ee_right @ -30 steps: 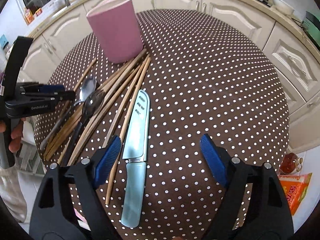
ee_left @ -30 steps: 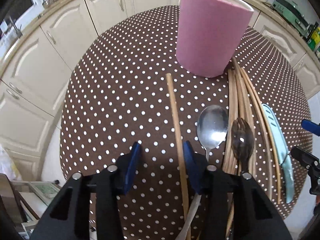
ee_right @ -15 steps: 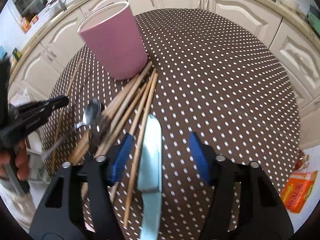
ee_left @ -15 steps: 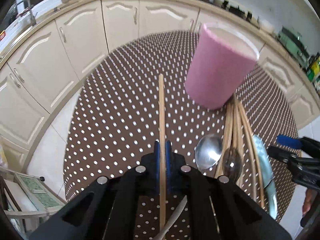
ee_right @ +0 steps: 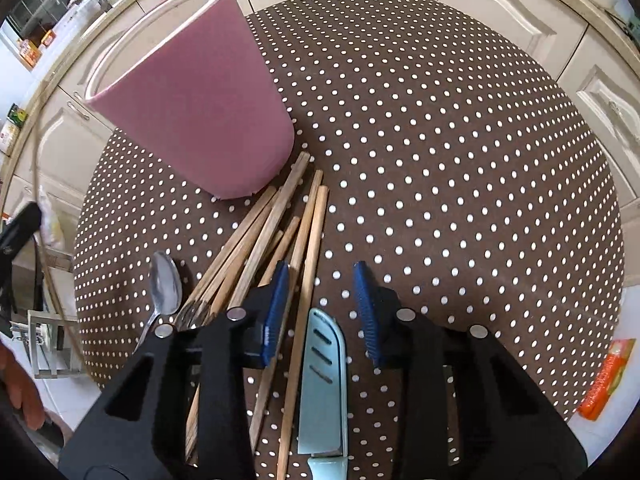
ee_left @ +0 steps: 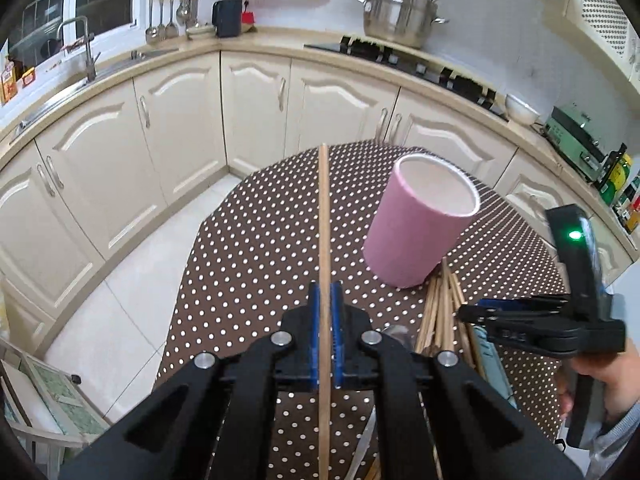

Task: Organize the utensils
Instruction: 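Lift chopsticks and drop them into the pink cup with both grippers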

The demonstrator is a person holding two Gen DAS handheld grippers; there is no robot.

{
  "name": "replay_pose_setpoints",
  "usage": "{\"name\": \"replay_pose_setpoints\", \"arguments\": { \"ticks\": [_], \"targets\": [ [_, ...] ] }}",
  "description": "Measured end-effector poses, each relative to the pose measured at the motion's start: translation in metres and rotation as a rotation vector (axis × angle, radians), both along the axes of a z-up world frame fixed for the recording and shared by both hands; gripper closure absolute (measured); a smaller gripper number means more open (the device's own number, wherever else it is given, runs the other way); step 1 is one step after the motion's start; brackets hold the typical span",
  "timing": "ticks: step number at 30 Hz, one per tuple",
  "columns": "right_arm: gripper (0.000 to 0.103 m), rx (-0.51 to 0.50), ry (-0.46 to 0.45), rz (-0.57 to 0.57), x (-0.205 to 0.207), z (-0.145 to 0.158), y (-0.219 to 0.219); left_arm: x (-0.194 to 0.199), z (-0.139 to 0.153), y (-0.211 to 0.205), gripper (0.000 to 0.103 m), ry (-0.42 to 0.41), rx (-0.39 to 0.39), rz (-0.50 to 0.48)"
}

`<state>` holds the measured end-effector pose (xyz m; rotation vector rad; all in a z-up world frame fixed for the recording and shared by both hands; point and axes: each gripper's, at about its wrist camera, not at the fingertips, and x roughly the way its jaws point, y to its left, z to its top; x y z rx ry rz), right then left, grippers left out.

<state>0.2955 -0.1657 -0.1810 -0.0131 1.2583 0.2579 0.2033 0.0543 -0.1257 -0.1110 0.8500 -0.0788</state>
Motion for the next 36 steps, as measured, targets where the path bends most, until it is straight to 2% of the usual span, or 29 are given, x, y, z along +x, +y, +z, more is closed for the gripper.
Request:
{"name": "replay_pose_setpoints", "arguments": {
  "ticks": [2,6,13,15,17,18,23,25,28,30,33,36],
  "targets": [
    [0.078,0.008,0.014,-0.002,0.008,-0.001,0.006,-0.003,0.004,0.000,0.098,-0.013,-0.007,-0.008],
    [0.080,0.049,0.012,-0.022,0.005,0.005,0.008,-0.007,0.011,-0.004,0.097,-0.027,-0.015,-0.017],
    [0.080,0.006,0.029,-0.029,0.011,0.004,-0.003,-0.010,0.016,-0.008,0.097,-0.045,-0.019,-0.022],
    [0.081,0.001,0.030,-0.030,0.010,-0.002,0.007,-0.008,0.017,-0.011,0.097,-0.049,-0.030,-0.027],
    [0.092,-0.051,0.005,-0.027,0.014,-0.008,0.016,-0.006,0.018,-0.015,0.097,-0.054,-0.037,-0.032],
    [0.092,-0.056,0.001,-0.028,0.011,-0.011,0.021,-0.006,0.018,-0.017,0.098,-0.059,-0.040,-0.036],
    [0.096,0.014,-0.031,-0.053,0.012,-0.017,0.018,-0.006,0.023,-0.028,0.097,-0.096,-0.071,-0.062],
    [0.096,0.059,-0.060,-0.066,0.005,-0.020,0.001,-0.008,0.026,-0.031,0.097,-0.120,-0.085,-0.071],
    [0.097,0.162,-0.129,-0.089,0.000,-0.007,-0.010,-0.010,0.031,-0.035,0.097,-0.155,-0.107,-0.079],
    [0.097,0.212,-0.201,-0.086,-0.006,0.009,-0.013,-0.011,0.035,-0.038,0.097,-0.178,-0.122,-0.086],
    [0.097,0.220,-0.312,-0.066,-0.019,0.036,-0.016,-0.014,0.044,-0.044,0.097,-0.227,-0.129,-0.100],
    [0.097,0.268,-0.422,-0.056,-0.027,0.065,-0.019,-0.015,0.055,-0.051,0.097,-0.293,-0.131,-0.113]
  ]
}}
